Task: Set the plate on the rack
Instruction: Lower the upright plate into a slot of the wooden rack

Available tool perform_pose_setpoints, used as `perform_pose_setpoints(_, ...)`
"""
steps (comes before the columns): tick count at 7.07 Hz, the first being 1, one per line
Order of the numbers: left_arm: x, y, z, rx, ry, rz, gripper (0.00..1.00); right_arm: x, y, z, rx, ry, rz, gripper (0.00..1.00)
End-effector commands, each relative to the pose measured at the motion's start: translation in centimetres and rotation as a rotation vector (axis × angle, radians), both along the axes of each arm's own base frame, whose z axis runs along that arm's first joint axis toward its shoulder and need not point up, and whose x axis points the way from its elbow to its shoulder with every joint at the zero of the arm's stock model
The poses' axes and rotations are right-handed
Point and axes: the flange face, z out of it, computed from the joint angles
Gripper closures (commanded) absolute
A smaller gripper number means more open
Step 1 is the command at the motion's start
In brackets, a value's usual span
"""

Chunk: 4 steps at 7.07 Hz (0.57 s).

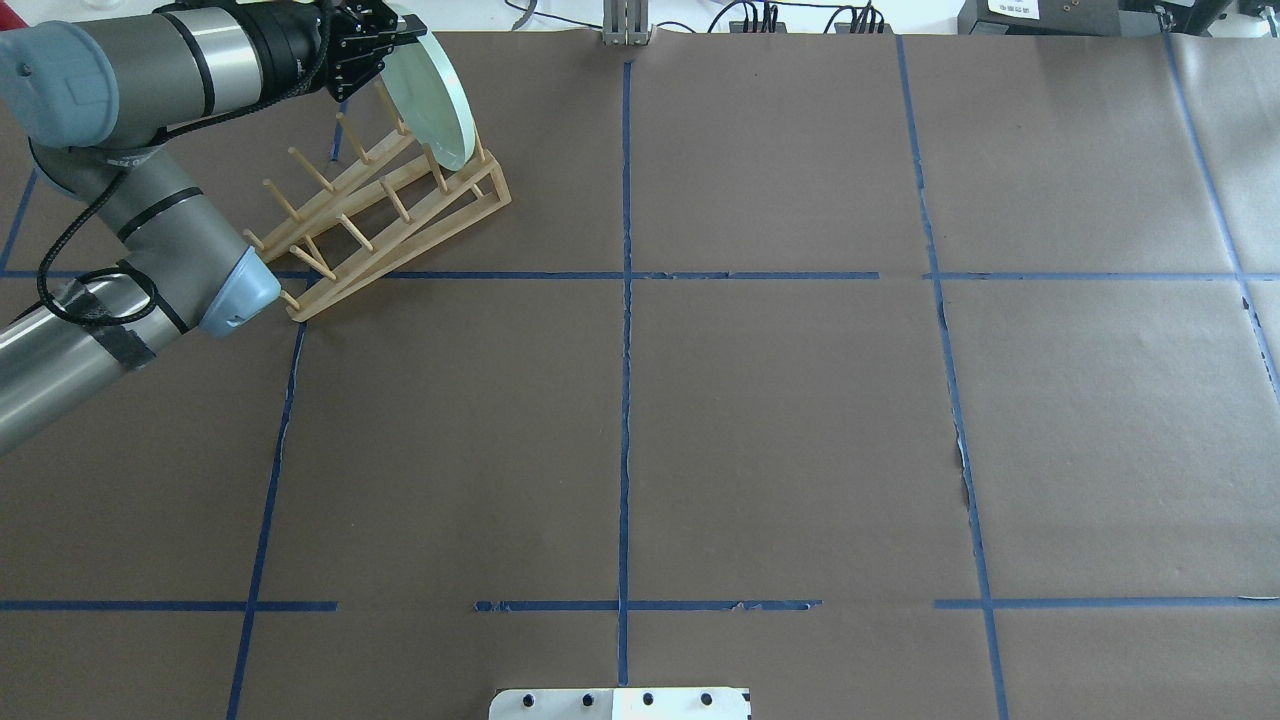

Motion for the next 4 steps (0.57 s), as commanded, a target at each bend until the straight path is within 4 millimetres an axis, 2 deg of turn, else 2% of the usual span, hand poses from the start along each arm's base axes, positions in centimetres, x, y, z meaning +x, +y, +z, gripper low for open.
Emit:
perform_pose_setpoints(1, 0.17, 0.08, 0.36, -0.001, -0.007, -0.002, 1.00, 0.00, -0.01, -0.02, 0.001, 0.000, 0.000, 0.00)
perform_pose_setpoints(2, 0.24, 0.16, 0.58, -0.003, -0.008, 0.000, 1.00, 0.00, 0.01, 0.05, -0.001, 0.000, 0.000, 0.00)
perform_pose_setpoints(3, 0.24, 0.17, 0.70, -0.004, -0.012, -0.001, 0.54, 0.00, 0.01, 0.05, -0.001, 0.000, 0.000, 0.00)
perform_pose_setpoints(4, 0.33, 0.23, 0.64, 0.011, -0.026, -0.001, 0.16, 0.00, 0.00, -0.02, 0.000, 0.000, 0.000, 0.00)
